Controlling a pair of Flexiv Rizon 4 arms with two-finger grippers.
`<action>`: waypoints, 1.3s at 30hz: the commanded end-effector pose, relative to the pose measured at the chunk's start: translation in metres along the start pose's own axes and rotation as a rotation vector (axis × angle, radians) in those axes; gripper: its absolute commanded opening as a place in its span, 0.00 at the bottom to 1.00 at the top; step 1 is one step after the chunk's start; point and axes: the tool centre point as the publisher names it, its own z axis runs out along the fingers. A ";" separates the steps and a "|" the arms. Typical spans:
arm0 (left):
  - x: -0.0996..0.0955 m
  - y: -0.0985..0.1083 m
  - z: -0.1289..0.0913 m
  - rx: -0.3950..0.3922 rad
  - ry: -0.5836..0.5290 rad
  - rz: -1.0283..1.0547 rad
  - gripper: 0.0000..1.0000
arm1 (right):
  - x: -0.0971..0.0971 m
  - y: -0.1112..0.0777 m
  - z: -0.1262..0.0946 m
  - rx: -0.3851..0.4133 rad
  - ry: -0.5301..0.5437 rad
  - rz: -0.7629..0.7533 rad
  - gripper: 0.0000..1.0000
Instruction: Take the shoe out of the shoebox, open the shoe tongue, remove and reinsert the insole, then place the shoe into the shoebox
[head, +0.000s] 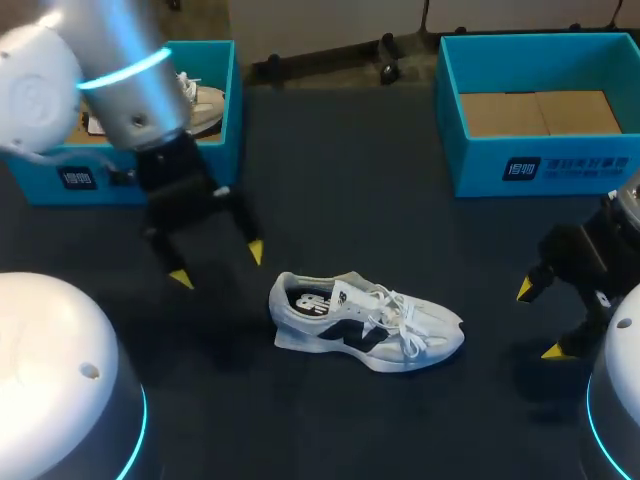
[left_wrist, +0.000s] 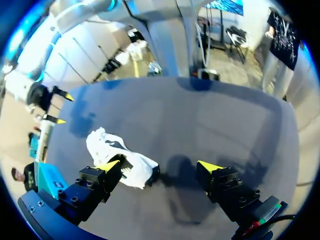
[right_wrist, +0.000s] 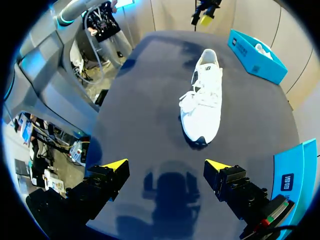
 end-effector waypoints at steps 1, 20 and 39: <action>0.008 0.011 0.001 0.080 -0.183 -0.013 1.00 | 0.000 0.000 0.001 0.003 0.000 0.000 1.00; 0.071 0.040 0.016 0.261 -0.445 -0.539 1.00 | 0.000 0.000 0.001 0.003 0.000 0.000 1.00; 0.104 0.052 0.033 0.406 -0.660 -0.753 1.00 | 0.000 0.000 0.001 0.003 0.000 0.000 1.00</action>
